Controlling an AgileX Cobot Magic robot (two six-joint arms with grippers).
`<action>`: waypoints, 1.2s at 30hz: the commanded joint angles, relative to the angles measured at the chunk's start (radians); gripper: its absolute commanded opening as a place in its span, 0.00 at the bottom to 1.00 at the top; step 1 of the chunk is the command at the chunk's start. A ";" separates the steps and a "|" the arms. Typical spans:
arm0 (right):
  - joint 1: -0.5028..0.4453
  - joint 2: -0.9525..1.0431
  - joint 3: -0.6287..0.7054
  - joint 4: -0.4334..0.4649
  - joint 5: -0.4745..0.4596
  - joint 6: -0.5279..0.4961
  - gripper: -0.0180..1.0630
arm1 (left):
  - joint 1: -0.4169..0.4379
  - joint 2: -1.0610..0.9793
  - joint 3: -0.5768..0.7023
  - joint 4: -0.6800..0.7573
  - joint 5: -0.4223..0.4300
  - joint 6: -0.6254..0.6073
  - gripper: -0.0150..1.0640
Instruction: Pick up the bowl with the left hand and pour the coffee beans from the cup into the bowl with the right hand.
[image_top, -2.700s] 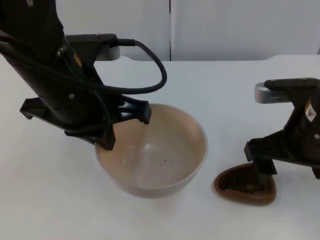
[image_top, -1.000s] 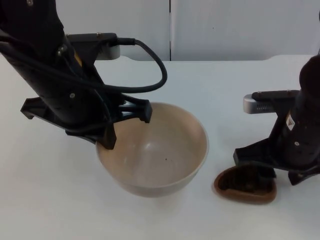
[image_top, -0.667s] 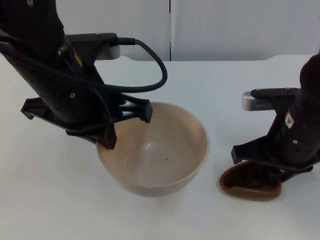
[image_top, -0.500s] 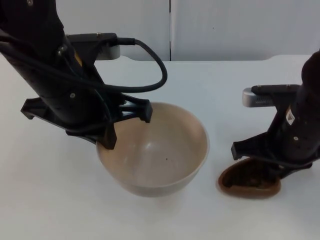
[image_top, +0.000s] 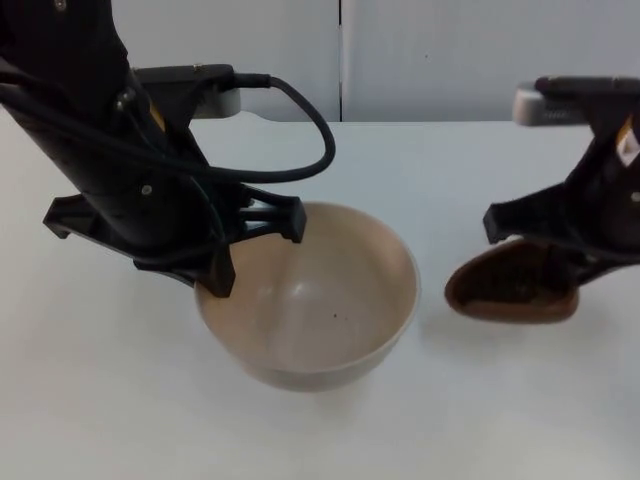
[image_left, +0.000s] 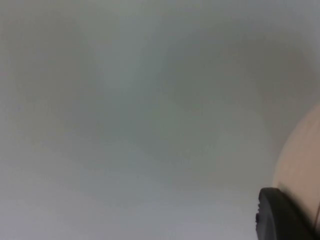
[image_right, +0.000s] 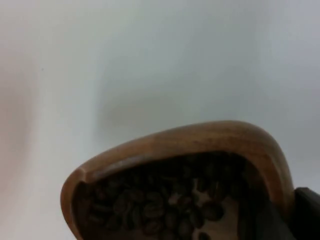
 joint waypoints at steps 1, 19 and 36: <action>-0.005 -0.050 -0.002 -0.028 0.039 -0.007 0.02 | 0.000 -0.006 -0.009 -0.014 -0.012 -0.010 0.01; -0.005 -0.221 -0.343 -0.005 0.474 -0.207 0.02 | 0.000 -0.006 -0.009 -0.013 -0.012 -0.010 0.01; -0.003 -0.221 -0.491 0.027 0.628 -0.277 0.02 | 0.000 -0.006 -0.009 -0.017 -0.012 -0.010 0.01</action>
